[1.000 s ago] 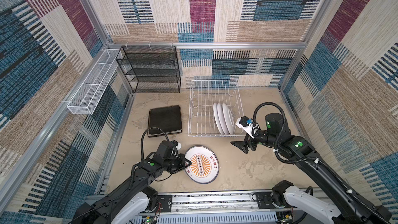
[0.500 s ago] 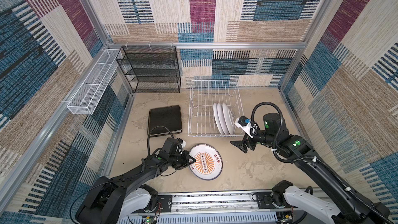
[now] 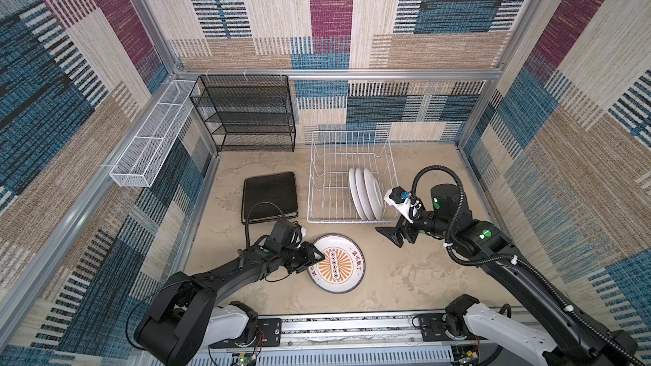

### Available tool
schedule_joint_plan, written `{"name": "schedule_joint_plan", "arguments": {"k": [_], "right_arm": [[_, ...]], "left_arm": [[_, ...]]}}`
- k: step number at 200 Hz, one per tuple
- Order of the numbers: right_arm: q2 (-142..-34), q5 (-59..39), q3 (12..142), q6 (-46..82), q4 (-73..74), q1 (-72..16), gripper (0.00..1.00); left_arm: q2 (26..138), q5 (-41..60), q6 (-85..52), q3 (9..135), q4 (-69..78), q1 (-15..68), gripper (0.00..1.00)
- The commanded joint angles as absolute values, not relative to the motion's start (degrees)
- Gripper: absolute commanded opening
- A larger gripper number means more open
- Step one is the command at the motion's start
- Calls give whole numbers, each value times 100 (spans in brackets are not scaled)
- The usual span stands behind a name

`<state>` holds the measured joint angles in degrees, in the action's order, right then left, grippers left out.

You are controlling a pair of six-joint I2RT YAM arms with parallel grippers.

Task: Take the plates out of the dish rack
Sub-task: 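Set the patterned plate flat on the table and open the left gripper, then move the left gripper back to the patterned plates in the rack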

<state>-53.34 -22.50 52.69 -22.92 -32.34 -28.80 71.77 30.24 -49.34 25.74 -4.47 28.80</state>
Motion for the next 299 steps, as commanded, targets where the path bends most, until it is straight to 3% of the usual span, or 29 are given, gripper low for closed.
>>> {"name": "schedule_joint_plan", "arguments": {"k": [1, 55, 123, 167, 299], "right_arm": [[-5345, -2206, 5256, -2250, -3015, -2884, 99], [-5260, -2225, 5226, -2109, -2760, -2887, 99], [-5292, -1615, 5082, -2045, -2912, -2885, 99], [-5178, -1425, 4878, -1747, -2549, -2884, 99], [-5110, -875, 4625, -183, -2030, -2883, 99]], "left_arm": [[7188, 2751, -4733, 2744, -985, 2870, 59], [7007, 2157, -4679, 3000, -1765, 2874, 72], [6016, 1109, -4691, 3555, -2996, 2874, 76], [5528, 1033, -4220, 4585, -3543, 2874, 76], [7923, 2080, -3409, 7497, -3368, 3034, 72]]}}
